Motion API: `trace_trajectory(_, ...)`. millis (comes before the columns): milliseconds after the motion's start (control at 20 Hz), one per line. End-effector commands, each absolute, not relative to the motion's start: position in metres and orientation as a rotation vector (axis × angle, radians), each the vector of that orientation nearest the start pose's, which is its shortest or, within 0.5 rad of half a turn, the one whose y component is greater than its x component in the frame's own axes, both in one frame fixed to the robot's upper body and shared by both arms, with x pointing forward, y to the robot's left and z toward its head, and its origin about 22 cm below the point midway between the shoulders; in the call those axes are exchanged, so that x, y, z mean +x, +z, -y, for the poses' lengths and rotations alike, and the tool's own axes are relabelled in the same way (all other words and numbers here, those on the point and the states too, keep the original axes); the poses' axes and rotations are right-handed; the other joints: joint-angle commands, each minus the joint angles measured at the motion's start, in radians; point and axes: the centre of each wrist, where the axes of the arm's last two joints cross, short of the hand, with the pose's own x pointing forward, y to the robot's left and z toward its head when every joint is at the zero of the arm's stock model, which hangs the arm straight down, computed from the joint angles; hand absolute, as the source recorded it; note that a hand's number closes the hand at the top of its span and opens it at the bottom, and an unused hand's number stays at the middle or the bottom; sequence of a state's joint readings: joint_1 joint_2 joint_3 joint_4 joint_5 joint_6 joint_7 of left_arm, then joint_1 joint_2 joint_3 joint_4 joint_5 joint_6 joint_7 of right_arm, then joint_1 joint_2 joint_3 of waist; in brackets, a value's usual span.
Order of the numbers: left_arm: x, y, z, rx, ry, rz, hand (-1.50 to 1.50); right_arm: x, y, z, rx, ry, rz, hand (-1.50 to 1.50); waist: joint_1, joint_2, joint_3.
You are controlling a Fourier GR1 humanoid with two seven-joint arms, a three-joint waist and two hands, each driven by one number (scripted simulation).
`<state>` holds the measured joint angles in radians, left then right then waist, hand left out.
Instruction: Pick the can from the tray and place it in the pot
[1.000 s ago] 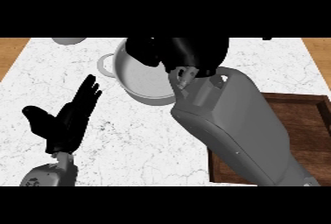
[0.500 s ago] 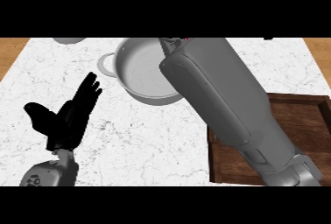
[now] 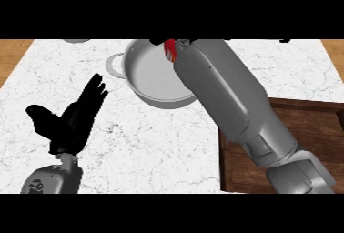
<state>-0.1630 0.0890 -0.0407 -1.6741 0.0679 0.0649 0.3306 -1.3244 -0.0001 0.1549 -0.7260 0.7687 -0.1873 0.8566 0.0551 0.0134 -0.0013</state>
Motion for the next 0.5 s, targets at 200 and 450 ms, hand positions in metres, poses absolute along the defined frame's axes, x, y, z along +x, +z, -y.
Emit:
trace_trajectory(200, 0.282, 0.069, -0.213, -0.028, -0.067, 1.487, 0.00, 0.434, 0.196, 0.025, -0.689, 0.398, 1.331, -1.50, 0.014, 0.004, 0.001)
trace_trajectory(450, 0.282, 0.078, -0.222, -0.021, -0.051, 1.489, 0.00, 0.431, 0.222, 0.024, -0.687, 0.120, 1.575, -1.50, -0.009, -0.002, 0.001)
